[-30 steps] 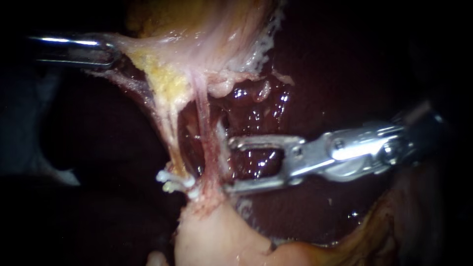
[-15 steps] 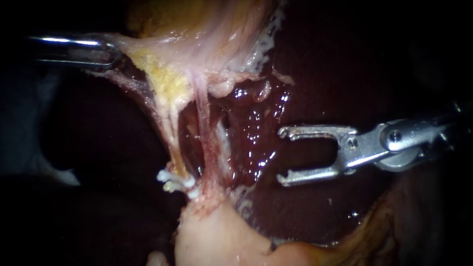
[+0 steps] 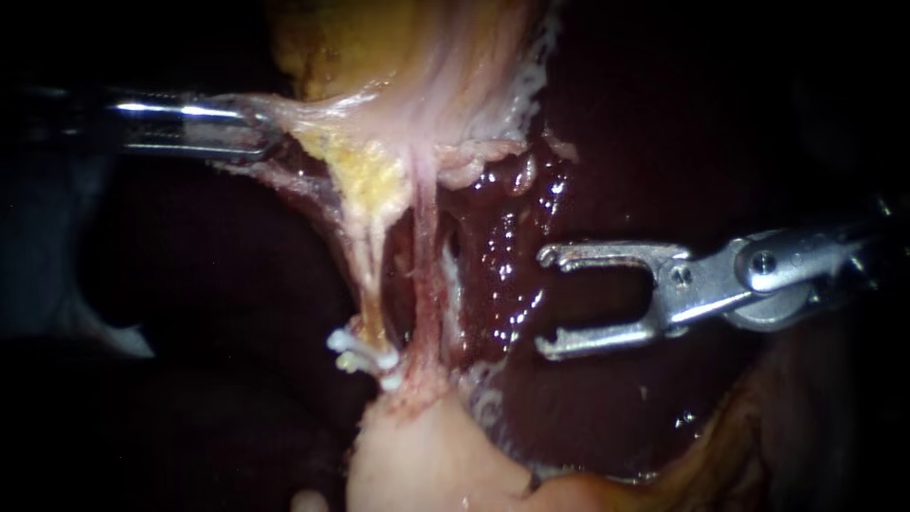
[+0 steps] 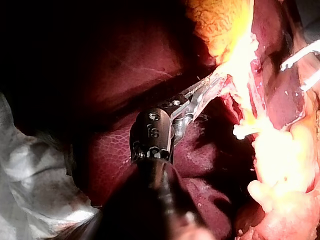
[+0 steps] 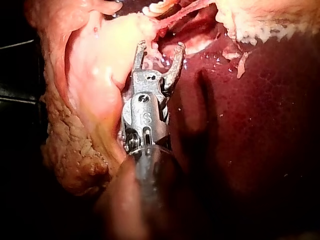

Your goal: Going back second clip left tube

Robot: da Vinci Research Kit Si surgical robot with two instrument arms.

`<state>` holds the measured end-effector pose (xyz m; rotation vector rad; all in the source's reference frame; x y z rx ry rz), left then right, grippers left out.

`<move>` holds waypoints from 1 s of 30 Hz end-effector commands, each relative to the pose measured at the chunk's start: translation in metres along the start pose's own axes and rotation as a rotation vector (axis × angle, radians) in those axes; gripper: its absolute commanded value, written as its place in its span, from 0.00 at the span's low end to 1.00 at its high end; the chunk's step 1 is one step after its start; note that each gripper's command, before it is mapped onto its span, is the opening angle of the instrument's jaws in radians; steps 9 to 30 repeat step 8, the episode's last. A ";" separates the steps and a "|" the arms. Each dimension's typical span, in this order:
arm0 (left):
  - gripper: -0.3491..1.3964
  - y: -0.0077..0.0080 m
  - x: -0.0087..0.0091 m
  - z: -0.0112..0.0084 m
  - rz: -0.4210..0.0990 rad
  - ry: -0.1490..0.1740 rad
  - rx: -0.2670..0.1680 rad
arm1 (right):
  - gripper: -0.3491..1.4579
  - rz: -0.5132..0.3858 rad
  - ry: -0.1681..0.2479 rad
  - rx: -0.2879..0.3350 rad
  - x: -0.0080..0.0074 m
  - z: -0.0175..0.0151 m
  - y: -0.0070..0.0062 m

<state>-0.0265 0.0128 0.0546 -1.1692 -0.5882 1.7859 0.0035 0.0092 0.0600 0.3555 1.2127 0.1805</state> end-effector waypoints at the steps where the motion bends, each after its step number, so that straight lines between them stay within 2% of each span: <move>1: 0.00 0.0000 0.0000 0.0000 0.000 -0.001 0.000 | 0.47 0.000 0.000 0.001 0.0000 -0.0001 0.0000; 30: 0.00 -0.0001 0.0001 -0.0003 0.000 -0.002 -0.003 | 0.47 0.002 0.001 0.002 0.0003 -0.0003 -0.0001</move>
